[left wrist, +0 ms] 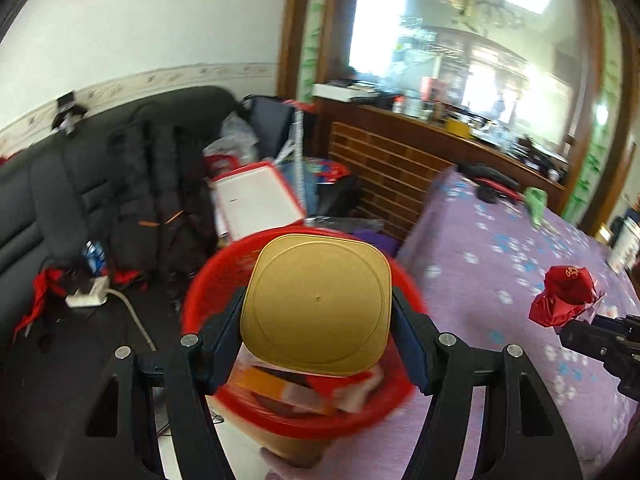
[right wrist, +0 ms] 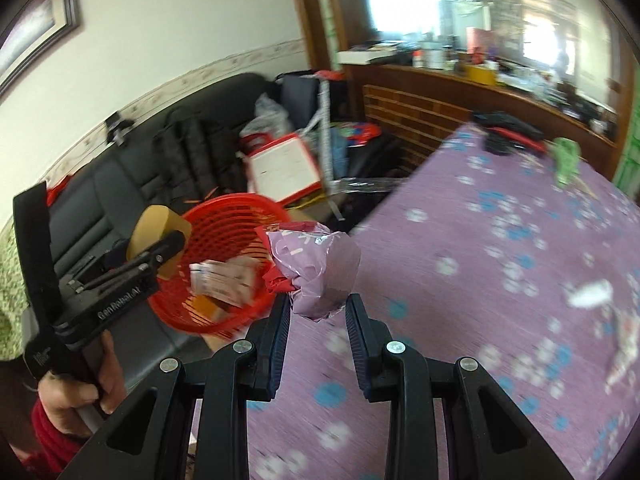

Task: Collect trash
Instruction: 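Open both tools to drop the yellow container and pink bag into the basket, then move both tools back to the table toward the white bag and bottle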

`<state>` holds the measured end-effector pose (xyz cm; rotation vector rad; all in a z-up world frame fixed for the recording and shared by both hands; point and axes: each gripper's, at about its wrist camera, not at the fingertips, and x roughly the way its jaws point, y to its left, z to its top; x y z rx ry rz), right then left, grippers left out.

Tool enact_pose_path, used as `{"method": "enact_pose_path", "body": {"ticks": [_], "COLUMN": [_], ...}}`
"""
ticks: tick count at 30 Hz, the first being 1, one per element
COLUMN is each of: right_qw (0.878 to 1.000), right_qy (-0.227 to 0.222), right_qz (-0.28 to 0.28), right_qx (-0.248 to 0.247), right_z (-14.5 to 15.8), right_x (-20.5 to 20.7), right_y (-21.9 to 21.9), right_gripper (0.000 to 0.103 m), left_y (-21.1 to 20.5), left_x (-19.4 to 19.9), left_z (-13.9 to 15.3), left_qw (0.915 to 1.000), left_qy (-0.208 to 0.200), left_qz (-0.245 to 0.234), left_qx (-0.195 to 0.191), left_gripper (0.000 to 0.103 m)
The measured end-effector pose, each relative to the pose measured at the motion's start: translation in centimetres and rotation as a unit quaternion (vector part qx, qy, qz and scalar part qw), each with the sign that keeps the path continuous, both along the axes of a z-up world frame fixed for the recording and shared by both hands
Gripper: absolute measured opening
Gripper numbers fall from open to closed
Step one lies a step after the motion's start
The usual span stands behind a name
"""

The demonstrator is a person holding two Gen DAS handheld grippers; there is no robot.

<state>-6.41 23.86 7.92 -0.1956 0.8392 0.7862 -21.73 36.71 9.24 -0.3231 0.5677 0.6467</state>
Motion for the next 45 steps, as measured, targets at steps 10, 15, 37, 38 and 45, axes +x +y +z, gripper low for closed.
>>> {"method": "enact_pose_path", "body": {"ticks": [10,15,37,38,45], "right_qw": [0.999,0.999,0.96,0.955,0.923], "right_qy": [0.039,0.031,-0.013,-0.015,0.009], "right_qz": [0.031,0.009,-0.278,-0.295,-0.384], "right_qx": [0.006,0.022,0.021,0.011,-0.02], "right_z": [-1.3,-0.4,0.8,0.6,-1.2], "right_x": [2.4,2.9,5.9,6.2,10.1], "right_y": [7.8,5.7,-25.6,-27.2,-36.1], "right_gripper": [0.042,0.044,0.058,0.06,0.064], "left_y": [4.1,4.3,-17.3,-18.5,-27.5], "left_x": [-0.8,-0.9,9.7,10.3,13.3], "left_z": [-1.8,-1.7,1.7,1.7,1.9], "left_qw": [0.9995,0.9996,0.9761,0.9732,0.9463], "left_qy": [0.009,0.004,0.032,0.033,0.05], "left_qz": [0.012,0.011,-0.207,-0.22,-0.313], "left_qx": [-0.028,-0.024,0.059,0.059,0.062], "left_gripper": [0.069,0.074,0.079,0.08,0.08]}}
